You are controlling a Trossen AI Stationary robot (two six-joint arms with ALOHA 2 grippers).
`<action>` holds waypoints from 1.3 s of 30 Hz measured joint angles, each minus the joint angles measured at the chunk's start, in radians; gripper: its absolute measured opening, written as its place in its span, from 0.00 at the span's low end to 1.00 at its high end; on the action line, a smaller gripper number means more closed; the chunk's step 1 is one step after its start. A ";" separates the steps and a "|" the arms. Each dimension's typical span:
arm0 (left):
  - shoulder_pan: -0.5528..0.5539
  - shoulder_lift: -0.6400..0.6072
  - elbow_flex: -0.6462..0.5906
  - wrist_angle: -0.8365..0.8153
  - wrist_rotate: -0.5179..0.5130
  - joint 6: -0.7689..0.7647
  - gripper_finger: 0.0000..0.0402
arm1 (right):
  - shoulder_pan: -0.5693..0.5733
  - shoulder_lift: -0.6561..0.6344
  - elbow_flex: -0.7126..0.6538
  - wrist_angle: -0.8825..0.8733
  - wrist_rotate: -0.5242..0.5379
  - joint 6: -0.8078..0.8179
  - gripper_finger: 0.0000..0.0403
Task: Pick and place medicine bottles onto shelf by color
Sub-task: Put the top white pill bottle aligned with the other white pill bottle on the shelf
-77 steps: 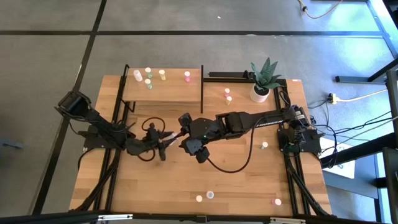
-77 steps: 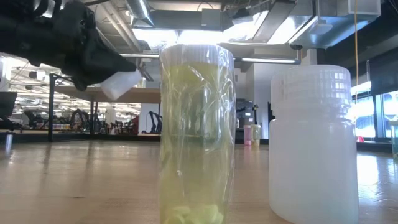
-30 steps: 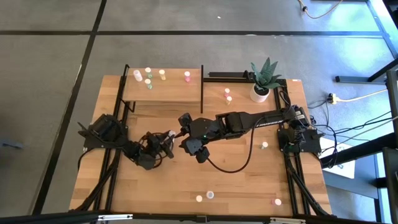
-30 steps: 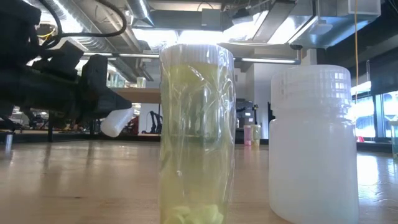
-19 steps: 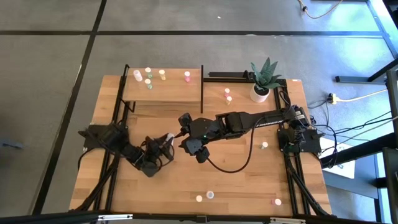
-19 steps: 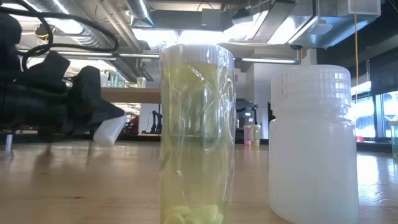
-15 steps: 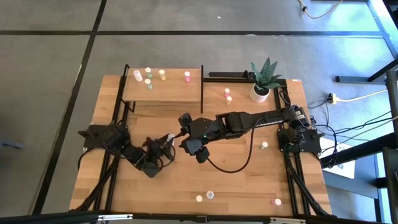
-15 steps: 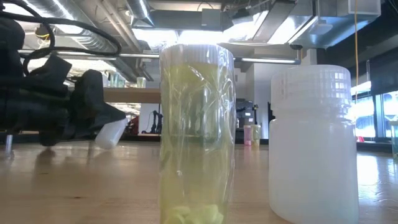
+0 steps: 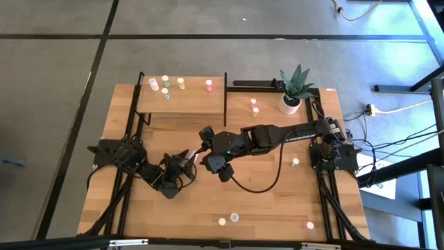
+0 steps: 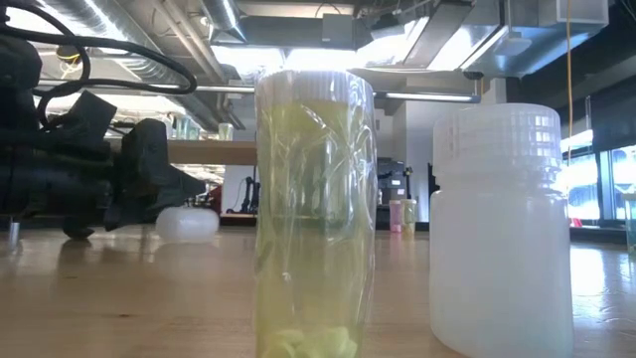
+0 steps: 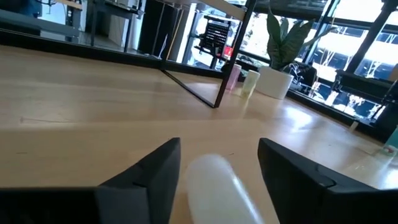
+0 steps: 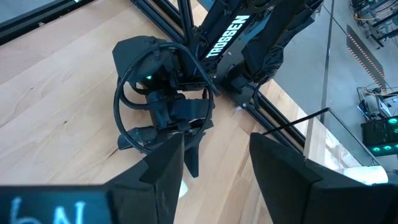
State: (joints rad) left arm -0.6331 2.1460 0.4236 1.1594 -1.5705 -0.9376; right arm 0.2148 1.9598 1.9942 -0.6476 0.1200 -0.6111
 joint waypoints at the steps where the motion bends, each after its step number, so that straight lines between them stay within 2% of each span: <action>1: -0.001 0.000 0.000 0.000 0.000 0.000 0.55 | 0.000 0.000 0.000 0.000 0.000 0.000 0.46; 5: -0.010 0.000 0.000 0.000 0.001 0.001 0.60 | 0.000 0.000 0.000 0.000 0.000 0.000 0.46; 13: -0.064 -0.072 -0.028 0.010 0.003 0.027 0.61 | 0.000 0.000 0.000 0.000 0.000 0.000 0.46; 20: -0.140 -0.318 -0.080 0.010 0.030 0.365 0.61 | 0.000 0.000 0.000 0.000 0.000 0.000 0.46; 25: -0.190 -0.518 -0.080 0.009 0.179 0.712 0.61 | 0.000 0.000 0.000 0.000 0.000 0.000 0.46; 27: -0.208 -0.588 -0.080 0.010 0.204 0.809 0.61 | 0.000 0.000 0.000 0.000 0.000 0.000 0.46; 34: -0.241 -0.773 -0.080 0.004 0.106 1.106 0.61 | 0.000 0.000 0.000 0.000 0.000 0.000 0.46; 39: -0.243 -0.876 -0.080 0.003 0.096 1.212 0.61 | 0.000 0.000 0.000 0.000 0.000 0.000 0.46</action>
State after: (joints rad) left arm -0.8757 1.2702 0.3431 1.1625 -1.4747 0.2746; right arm 0.2146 1.9598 1.9942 -0.6476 0.1200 -0.6112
